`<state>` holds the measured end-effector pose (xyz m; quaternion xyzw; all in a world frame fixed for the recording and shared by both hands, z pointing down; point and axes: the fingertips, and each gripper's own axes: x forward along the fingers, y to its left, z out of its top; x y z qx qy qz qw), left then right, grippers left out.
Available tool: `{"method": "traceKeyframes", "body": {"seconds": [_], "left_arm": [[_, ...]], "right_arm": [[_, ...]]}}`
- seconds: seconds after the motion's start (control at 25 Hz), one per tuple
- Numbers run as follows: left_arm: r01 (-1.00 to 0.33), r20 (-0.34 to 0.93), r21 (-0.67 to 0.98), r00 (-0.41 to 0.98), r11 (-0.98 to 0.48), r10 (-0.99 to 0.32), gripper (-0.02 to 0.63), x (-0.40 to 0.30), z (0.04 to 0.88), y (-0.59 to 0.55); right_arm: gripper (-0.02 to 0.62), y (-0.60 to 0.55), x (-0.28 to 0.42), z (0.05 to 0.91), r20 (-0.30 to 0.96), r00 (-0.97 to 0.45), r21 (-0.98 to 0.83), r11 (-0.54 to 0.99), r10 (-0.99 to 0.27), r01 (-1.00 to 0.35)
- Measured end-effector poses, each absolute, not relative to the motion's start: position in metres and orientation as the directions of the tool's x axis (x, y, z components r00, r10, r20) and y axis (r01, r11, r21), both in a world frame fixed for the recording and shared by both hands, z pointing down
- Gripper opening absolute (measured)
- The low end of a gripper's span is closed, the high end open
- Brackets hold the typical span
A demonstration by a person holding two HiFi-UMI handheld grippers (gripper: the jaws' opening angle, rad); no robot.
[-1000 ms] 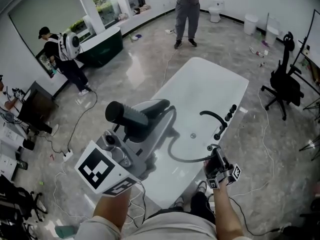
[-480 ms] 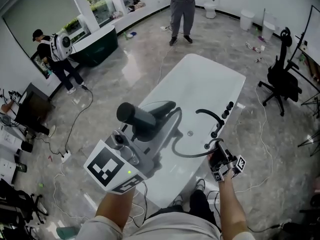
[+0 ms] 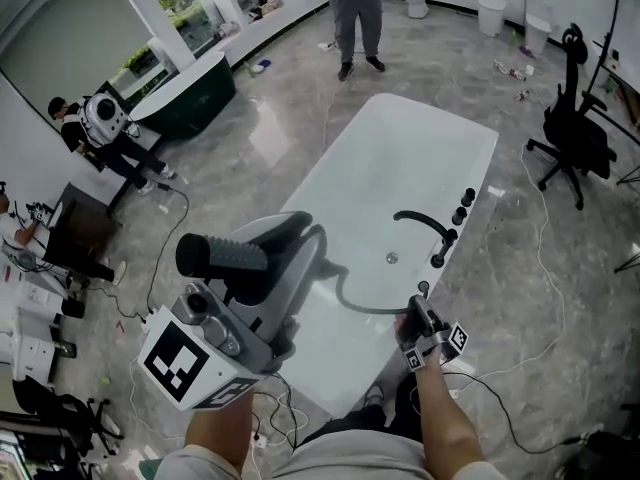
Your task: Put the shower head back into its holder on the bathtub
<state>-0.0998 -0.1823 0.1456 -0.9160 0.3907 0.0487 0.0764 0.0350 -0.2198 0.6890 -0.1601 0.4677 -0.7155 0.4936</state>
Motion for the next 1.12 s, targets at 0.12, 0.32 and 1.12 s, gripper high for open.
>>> {"method": "traceKeyframes", "body": {"seconds": [0.12,0.32,1.12], "left_arm": [[-0.716,-0.122,-0.09,0.698,-0.692,-0.706,0.055,-0.089,0.164,-0.19],[-0.694,-0.104,-0.073,0.719,-0.716,-0.687,0.055,-0.071,0.191,-0.202],[-0.595,-0.112,-0.022,0.8,-0.803,-0.589,0.055,0.006,0.258,-0.242]], "right_arm": [[0.063,-0.224,0.045,0.708,-0.202,-0.46,-0.832,-0.097,-0.864,0.547],[0.063,-0.233,0.047,0.731,-0.179,-0.48,-0.822,-0.137,-0.859,0.552],[0.063,-0.272,0.05,0.86,-0.053,-0.648,-0.817,-0.339,-0.76,0.465]]}}
